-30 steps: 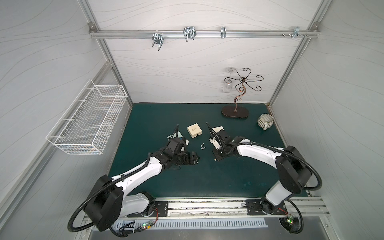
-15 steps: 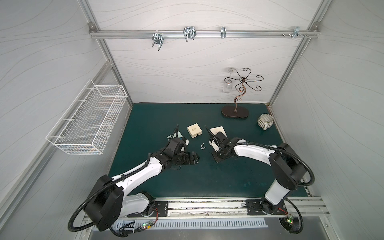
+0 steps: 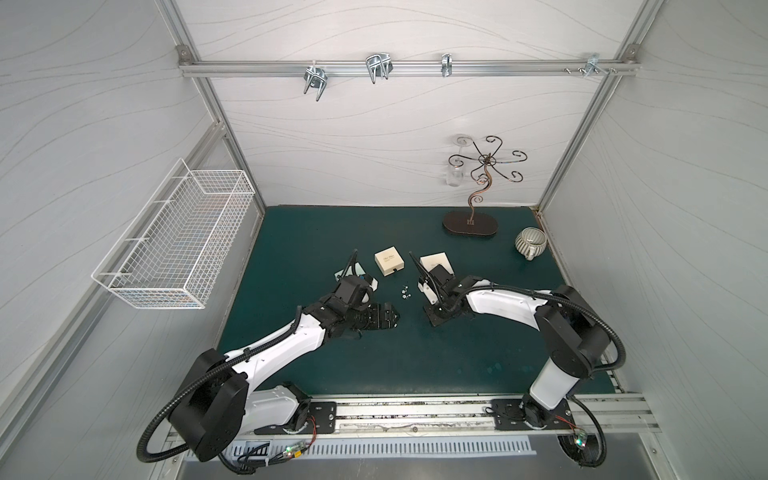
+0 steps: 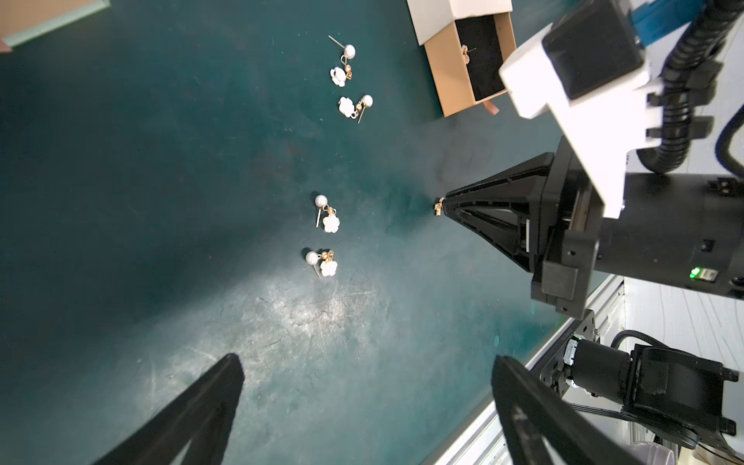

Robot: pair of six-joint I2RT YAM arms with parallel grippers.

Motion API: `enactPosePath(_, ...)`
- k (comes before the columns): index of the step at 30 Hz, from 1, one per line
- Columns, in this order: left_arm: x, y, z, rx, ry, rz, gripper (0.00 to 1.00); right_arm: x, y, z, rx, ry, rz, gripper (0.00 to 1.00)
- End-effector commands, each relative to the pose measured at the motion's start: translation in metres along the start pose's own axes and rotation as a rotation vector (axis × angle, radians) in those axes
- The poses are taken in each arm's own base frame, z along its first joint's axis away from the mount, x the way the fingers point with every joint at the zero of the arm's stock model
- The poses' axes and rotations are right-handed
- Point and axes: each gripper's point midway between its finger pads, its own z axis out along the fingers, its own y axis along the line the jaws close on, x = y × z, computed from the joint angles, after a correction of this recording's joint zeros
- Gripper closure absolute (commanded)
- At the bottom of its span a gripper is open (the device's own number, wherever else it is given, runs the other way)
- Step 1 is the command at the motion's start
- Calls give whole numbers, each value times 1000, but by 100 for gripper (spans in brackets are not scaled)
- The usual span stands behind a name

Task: Place the earrings into the drawer-style jewelry box
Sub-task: Pick up the earring from the center of the board, then insert the earring into the inner lining.

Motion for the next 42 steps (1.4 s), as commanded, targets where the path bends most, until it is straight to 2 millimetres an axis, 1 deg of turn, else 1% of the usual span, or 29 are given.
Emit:
enactPosePath(1,-4,-3,-1,13,-20,-3,1,6,1,6,5,22,3,91)
enactPosePath(8,-4,-2,-1,11,-19,-5,1,4,1,1,8,9,2,100)
enactPosePath(14,-4,-3,-1,12,-20,-5,1,1,1,-5,10,-3,-1,100)
enactPosePath(17,-4,-3,-2,14,-22,-4,1,-4,1,-13,18,-23,-11,100)
enactPosePath(21,-6,-5,-2,15,-22,6,1,-18,-6,-31,27,-63,-16,100)
enactPosePath(26,-4,-6,-2,23,-15,7,1,-39,-26,-57,48,-126,-4,100)
enactPosePath(29,-3,-6,-3,24,-18,9,1,-53,-43,-69,66,-158,4,100)
enactPosePath(31,-3,-6,-4,24,-20,13,1,-61,-54,-73,75,-171,17,100)
enactPosePath(33,-3,-5,-4,22,-20,14,1,-67,-66,-73,80,-178,34,100)
enactPosePath(36,-4,-6,-5,22,-22,16,1,-73,-82,-66,109,-167,43,100)
enactPosePath(42,-5,-8,-5,25,-16,23,1,-85,-99,-53,122,-154,61,100)
